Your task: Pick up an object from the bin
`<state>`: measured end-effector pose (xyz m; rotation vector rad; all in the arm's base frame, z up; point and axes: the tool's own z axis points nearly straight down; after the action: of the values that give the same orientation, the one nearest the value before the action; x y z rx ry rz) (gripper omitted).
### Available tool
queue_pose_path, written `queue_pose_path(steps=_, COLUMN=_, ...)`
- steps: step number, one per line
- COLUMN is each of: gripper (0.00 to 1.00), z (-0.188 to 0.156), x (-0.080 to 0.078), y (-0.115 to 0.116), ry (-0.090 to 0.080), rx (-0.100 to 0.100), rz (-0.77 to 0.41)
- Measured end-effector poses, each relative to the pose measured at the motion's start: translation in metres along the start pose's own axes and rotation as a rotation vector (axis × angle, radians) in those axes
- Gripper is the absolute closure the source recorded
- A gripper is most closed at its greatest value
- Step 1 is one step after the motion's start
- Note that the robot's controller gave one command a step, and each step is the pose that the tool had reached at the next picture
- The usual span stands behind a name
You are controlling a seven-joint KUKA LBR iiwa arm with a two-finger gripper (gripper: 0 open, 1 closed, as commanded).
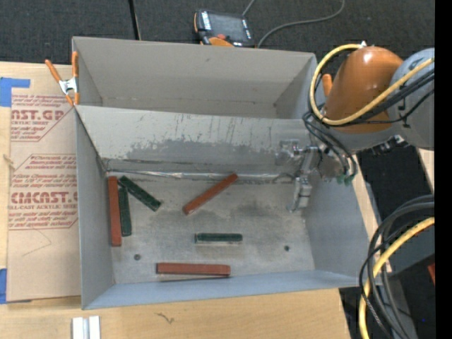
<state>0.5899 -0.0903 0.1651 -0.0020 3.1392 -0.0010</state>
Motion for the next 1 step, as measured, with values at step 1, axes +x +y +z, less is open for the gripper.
queue_pose_path(steps=1, gripper=0.00, z=0.0664, x=0.0427, y=0.0713, ry=0.006, rx=-0.004, rz=-0.194)
